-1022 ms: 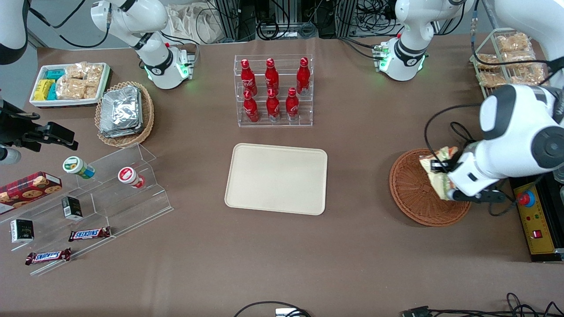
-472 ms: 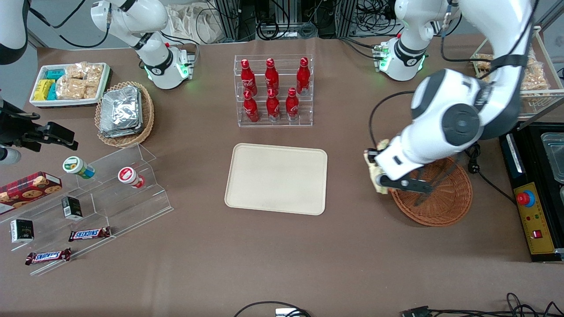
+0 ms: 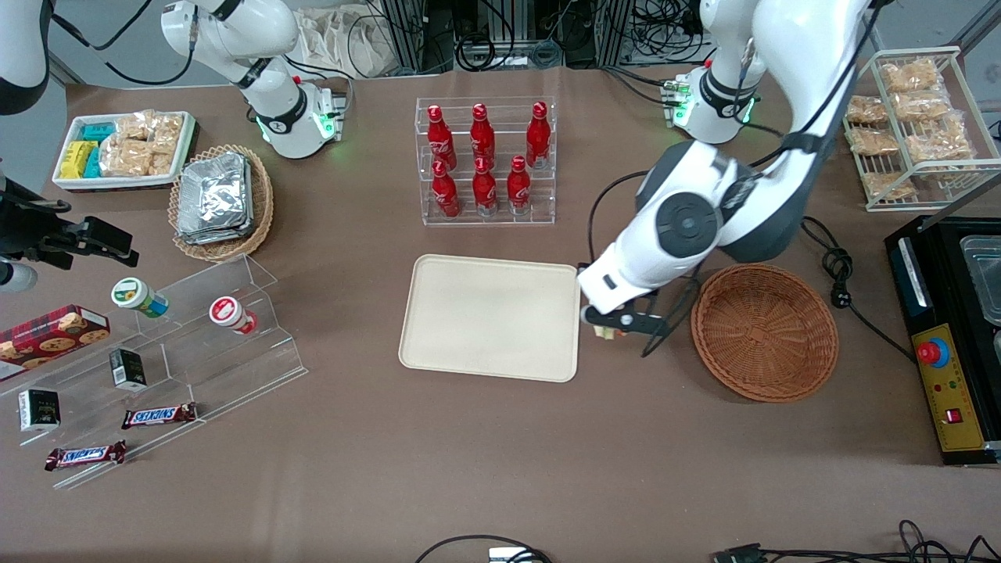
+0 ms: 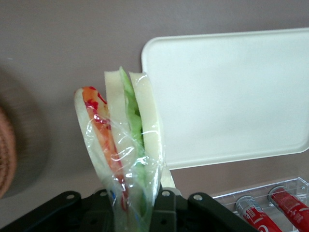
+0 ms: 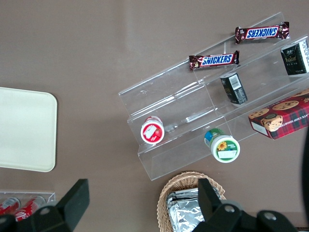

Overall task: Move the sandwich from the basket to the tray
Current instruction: 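Carry the held sandwich with the left gripper over the cream tray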

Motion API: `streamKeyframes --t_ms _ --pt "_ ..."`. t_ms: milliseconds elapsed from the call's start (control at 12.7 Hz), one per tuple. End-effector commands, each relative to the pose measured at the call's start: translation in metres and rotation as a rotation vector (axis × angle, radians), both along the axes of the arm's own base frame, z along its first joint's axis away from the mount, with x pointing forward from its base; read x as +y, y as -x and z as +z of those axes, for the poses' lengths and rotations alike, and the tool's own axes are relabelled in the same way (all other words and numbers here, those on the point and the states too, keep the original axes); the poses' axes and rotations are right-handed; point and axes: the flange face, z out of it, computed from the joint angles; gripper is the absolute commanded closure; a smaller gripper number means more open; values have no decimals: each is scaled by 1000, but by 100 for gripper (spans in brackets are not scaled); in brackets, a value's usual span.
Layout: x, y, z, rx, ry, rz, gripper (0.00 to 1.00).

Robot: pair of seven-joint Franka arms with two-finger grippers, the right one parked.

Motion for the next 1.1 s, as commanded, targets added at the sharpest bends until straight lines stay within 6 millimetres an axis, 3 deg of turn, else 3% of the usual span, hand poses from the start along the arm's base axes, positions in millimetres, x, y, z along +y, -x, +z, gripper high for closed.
streamKeyframes --t_ms 0,157,629,1022 --pt "-21 -3 -51 52 -11 3 100" --pt "-49 14 -76 46 -30 -54 100" --pt "-68 28 -142 58 -86 -62 98" --pt "-81 39 -172 46 -89 -53 93"
